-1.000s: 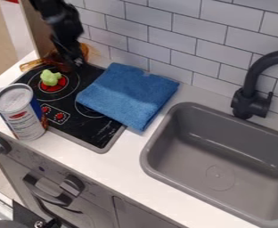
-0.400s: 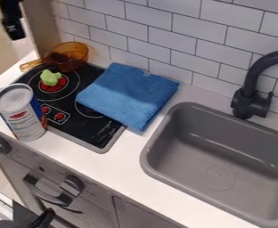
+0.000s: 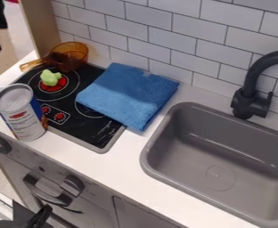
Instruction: Moved the can between the corners of the stove and sink
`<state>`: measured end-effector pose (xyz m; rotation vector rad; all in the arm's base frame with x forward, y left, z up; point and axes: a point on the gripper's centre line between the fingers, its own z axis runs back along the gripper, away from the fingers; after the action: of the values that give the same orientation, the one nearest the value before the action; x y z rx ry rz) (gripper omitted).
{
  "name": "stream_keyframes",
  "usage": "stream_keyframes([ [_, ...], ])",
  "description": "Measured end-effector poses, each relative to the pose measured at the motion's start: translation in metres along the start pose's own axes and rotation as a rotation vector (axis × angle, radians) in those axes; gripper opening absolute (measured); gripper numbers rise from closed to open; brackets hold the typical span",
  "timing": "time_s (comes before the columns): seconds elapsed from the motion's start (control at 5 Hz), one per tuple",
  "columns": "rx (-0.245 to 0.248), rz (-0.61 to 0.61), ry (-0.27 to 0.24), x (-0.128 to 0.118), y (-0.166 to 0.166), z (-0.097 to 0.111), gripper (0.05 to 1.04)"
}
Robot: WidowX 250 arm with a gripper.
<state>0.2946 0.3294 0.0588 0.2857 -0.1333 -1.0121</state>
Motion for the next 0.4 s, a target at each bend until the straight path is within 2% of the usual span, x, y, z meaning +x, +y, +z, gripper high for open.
stream_keyframes([
  [0.2,-0.021,-0.125,0.011,-0.011,-0.013,-0.006,1.001],
  [0.4,-0.022,-0.200,0.038,-0.024,-0.028,-0.018,1.001],
])
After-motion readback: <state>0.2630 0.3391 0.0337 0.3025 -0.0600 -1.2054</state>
